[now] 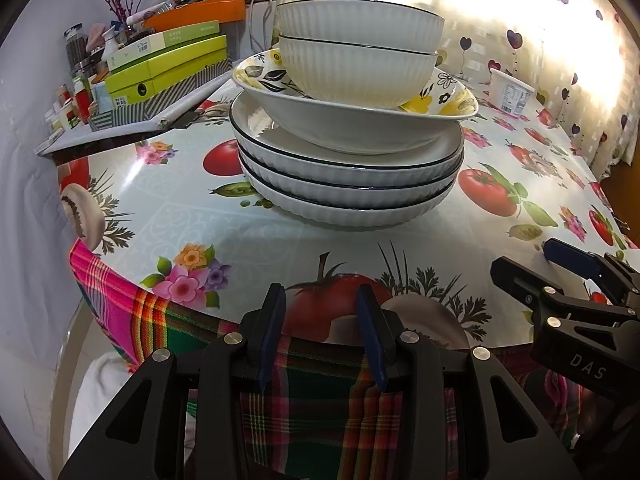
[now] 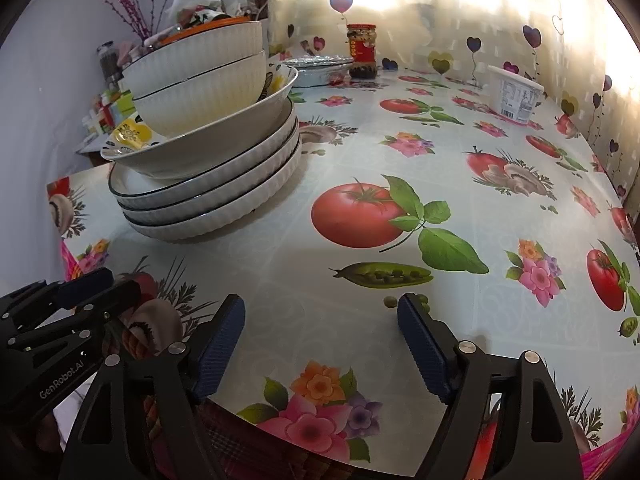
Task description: Organize plates and bowls
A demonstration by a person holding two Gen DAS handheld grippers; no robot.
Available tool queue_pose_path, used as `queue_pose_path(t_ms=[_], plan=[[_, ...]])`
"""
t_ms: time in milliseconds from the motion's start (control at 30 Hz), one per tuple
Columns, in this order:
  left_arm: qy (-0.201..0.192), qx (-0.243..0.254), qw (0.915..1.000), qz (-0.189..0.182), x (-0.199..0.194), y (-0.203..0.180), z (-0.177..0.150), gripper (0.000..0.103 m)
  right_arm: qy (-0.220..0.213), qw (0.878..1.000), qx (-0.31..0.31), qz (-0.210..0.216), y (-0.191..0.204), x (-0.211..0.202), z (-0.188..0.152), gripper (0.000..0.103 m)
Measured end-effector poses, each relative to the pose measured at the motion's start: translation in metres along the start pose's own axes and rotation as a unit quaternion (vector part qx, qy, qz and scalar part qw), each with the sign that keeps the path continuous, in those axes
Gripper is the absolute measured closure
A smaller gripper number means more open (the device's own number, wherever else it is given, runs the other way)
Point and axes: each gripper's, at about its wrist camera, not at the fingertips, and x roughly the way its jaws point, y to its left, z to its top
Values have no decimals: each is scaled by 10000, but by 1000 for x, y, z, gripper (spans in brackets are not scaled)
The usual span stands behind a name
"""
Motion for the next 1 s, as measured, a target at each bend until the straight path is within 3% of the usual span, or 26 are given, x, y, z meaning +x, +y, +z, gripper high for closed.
queue_pose_path(t_ms=[1000], plan=[[-11, 59, 10000, 9, 1, -2, 0, 65, 20, 10000, 19, -78, 2, 1, 0, 21]])
